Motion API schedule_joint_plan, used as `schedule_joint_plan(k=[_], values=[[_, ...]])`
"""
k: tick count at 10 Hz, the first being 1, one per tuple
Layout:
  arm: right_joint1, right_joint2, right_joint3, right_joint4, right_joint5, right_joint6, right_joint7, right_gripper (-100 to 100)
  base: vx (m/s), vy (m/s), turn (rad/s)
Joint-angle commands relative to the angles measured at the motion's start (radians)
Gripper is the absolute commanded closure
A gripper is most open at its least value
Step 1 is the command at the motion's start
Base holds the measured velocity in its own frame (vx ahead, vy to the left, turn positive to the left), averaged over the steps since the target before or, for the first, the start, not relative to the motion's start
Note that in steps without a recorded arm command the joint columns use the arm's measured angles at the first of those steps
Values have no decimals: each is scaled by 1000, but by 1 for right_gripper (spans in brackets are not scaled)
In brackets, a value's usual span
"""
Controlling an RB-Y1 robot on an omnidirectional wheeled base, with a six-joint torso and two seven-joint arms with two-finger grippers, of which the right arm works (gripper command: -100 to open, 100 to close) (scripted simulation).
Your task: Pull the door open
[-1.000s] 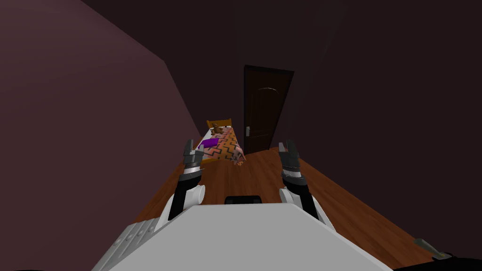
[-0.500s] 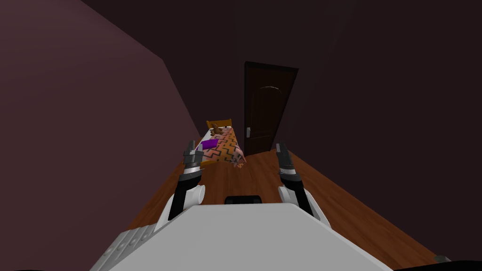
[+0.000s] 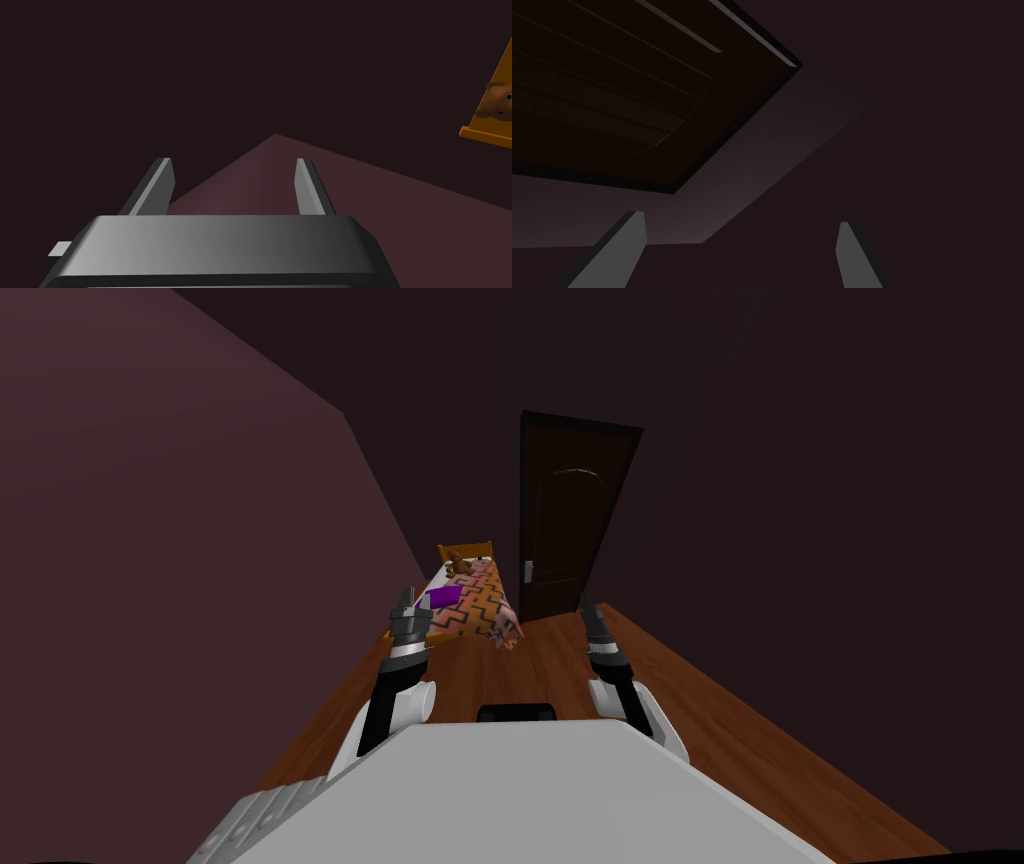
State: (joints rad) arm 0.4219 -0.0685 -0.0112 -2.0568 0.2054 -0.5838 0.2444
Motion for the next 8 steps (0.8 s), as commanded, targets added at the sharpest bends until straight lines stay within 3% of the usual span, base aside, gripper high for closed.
schedule_joint_plan(k=[1, 8], values=[[-20, -4, -9, 30, 22, 7, 19, -100, 94, -4, 20], [-108, -12, -45, 173, 129, 30, 106, -100, 98, -17, 16]])
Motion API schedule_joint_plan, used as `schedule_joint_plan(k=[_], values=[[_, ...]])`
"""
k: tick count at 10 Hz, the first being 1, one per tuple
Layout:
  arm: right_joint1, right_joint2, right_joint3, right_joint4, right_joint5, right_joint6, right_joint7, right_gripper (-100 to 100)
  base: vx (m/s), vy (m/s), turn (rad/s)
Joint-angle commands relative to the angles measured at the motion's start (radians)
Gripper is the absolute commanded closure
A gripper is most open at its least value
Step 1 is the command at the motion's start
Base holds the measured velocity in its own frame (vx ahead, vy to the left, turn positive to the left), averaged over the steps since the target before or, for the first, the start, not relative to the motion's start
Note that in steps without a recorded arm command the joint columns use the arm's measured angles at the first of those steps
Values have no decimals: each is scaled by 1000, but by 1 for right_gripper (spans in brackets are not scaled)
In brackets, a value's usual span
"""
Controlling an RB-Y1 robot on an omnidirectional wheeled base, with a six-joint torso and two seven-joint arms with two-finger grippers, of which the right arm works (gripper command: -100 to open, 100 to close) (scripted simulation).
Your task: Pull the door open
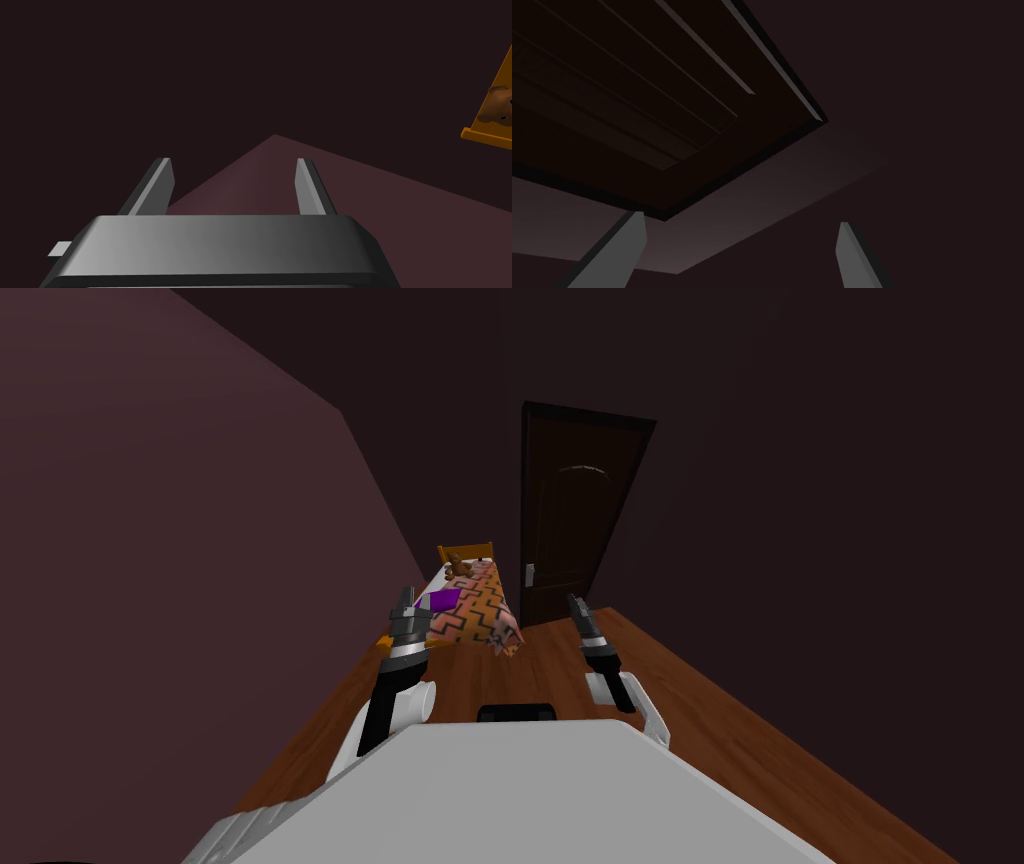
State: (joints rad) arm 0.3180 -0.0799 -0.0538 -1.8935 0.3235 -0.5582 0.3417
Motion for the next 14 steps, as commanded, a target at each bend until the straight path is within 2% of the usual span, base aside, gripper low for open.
schedule_joint_plan(k=[1, 9, 10, 14], values=[[-18, 0, -8, 32, 27, 8, 23, -100, 97, -16, 17], [-131, 4, -54, 214, 162, 37, 134, -100, 98, -22, 18], [-131, 4, -54, 214, 162, 37, 134, -100, 65, -16, 8], [-187, 12, -77, 305, 231, 52, 190, -100, 80, -11, 17]])
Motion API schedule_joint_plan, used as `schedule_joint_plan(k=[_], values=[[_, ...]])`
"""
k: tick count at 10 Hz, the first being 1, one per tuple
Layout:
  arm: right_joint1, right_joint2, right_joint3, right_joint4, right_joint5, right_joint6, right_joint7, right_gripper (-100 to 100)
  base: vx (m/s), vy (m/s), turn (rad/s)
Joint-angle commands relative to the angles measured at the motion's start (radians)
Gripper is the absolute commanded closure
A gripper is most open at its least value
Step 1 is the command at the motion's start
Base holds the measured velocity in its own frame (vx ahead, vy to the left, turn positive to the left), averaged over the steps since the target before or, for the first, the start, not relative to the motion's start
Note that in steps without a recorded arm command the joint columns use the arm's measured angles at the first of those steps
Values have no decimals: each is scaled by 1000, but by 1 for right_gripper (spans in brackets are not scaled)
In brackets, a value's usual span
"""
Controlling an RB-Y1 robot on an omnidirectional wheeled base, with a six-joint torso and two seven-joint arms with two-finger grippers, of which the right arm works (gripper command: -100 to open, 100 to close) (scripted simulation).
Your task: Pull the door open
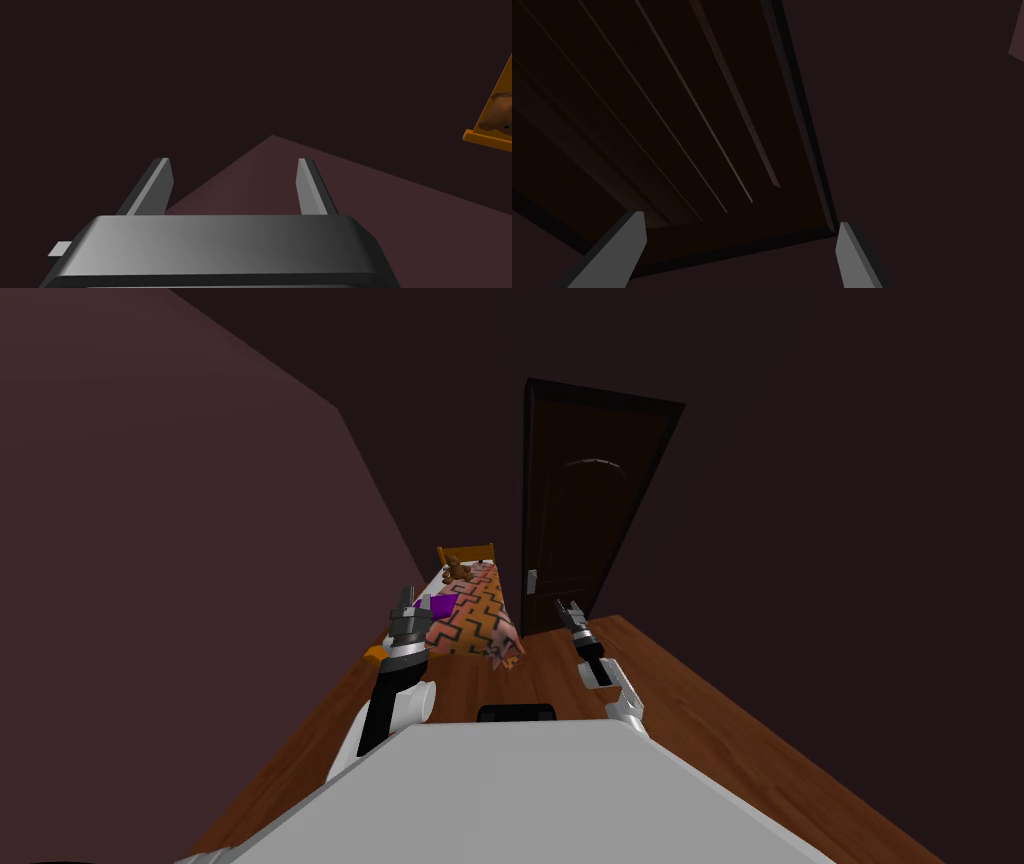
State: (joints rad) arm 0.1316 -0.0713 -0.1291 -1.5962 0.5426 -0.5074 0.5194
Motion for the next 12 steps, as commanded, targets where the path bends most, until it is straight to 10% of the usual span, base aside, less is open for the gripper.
schedule_joint_plan(k=[1, 12], values=[[-15, 6, -7, 30, 28, 5, 25, -100, 98, -8, 15], [-177, 55, -73, 293, 224, 47, 186, -100, 110, -25, 20]])
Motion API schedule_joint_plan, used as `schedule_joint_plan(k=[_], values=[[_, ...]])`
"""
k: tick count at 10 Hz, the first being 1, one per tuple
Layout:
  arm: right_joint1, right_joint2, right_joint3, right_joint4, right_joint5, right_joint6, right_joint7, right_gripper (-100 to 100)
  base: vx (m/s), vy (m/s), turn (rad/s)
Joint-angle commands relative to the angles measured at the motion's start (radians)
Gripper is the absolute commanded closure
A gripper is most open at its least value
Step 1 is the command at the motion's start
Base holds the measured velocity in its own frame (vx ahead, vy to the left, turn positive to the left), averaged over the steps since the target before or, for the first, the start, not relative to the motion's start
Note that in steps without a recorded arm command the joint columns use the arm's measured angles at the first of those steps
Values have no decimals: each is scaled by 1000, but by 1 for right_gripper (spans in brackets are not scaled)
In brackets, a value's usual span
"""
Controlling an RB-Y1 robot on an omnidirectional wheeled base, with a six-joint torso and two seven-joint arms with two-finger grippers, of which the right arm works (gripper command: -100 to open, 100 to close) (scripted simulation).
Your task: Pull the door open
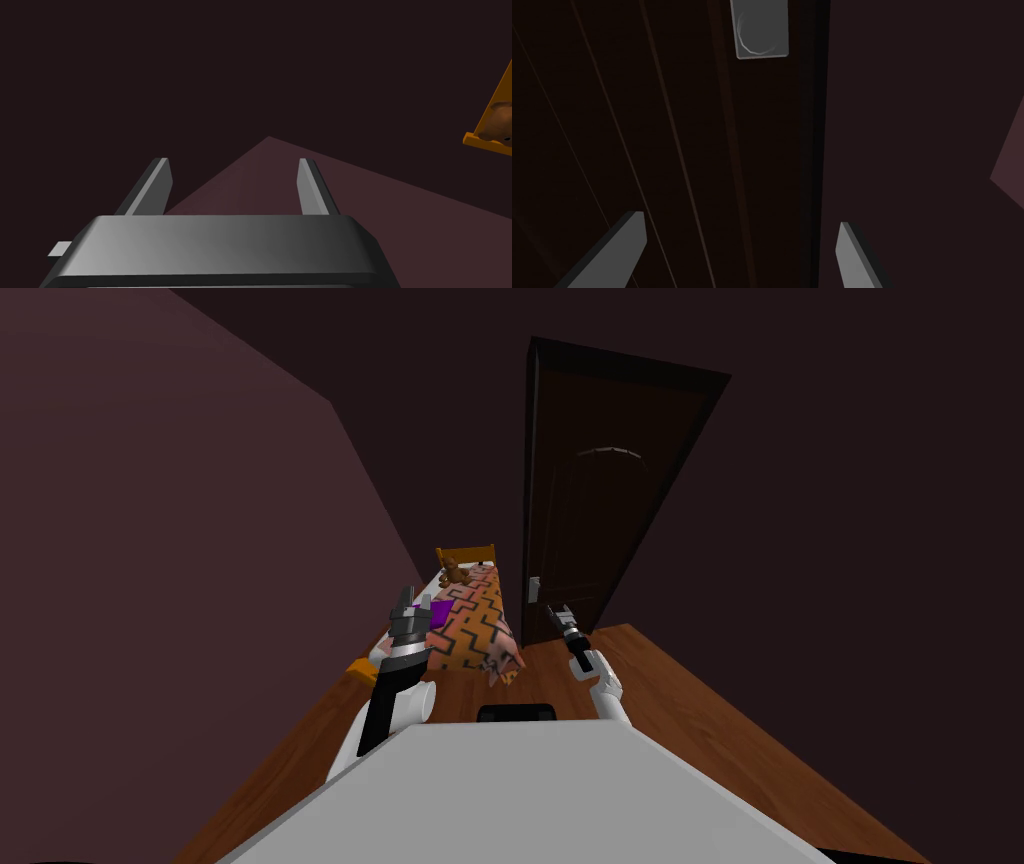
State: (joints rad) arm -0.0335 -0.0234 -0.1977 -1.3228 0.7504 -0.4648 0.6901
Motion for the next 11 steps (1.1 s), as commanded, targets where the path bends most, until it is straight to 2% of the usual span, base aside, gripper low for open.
schedule_joint_plan(k=[1, 4, 9, 10, 11], values=[[-22, 12, -9, 36, 28, 7, 25, -100, 124, -30, 13], [-51, 26, -20, 82, 62, 15, 53, -100, 109, -22, 13], [-110, 65, -44, 177, 133, 30, 111, -100, 111, -27, 15], [-101, 57, -39, 162, 125, 30, 99, -100, 52, -11, 7], [-108, 19, -73, 183, 110, 23, 103, -100, 78, 37, 218]])
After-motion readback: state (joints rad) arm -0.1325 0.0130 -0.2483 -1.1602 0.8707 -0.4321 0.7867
